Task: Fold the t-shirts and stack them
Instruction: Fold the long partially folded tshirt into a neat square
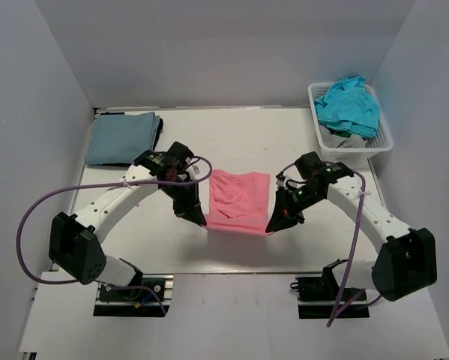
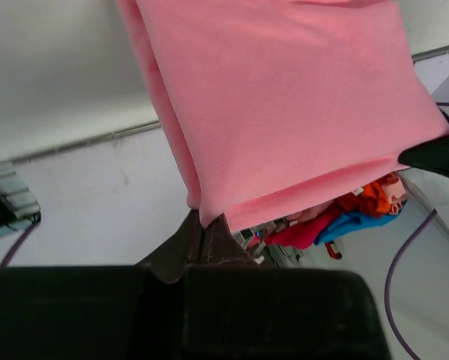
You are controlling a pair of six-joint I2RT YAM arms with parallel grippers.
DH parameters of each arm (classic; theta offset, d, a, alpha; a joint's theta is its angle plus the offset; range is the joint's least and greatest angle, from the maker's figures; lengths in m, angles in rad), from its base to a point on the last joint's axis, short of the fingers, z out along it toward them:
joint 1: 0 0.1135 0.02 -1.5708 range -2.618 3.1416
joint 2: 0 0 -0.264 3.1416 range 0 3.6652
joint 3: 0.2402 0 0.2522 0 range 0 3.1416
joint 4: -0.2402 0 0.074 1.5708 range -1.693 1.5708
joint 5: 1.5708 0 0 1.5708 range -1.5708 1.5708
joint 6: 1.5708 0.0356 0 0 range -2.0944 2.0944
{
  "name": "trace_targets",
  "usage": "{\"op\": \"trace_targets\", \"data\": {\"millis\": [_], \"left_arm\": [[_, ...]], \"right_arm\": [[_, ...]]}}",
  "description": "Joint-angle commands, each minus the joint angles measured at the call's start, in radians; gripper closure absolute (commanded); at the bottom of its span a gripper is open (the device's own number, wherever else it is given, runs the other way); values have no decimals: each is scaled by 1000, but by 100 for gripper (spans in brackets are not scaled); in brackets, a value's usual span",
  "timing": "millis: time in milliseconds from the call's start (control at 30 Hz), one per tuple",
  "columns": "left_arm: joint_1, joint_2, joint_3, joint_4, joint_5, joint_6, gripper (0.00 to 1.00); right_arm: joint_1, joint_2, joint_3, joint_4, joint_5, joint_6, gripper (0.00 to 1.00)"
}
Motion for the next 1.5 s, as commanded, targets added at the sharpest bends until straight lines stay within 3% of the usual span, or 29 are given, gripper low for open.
{"op": "trace_targets", "data": {"millis": [0, 367, 767, 1133, 1467], "left_arm": [[8, -38, 34, -147, -18, -1, 100], [28, 75, 257, -213, -110, 49, 100], [37, 225, 436, 8, -255, -14, 100], [57, 397, 537, 118, -315, -33, 100], [86, 479, 467, 328, -337, -93, 100]], "right_arm": [[-12, -39, 13, -124, -93, -22, 100], [-65, 43, 99, -125, -155, -43, 100], [-179, 219, 283, -101, -120, -149, 100], [-216, 358, 300, 175, -132, -68, 100], [-239, 536, 361, 405, -147, 3, 100]]}}
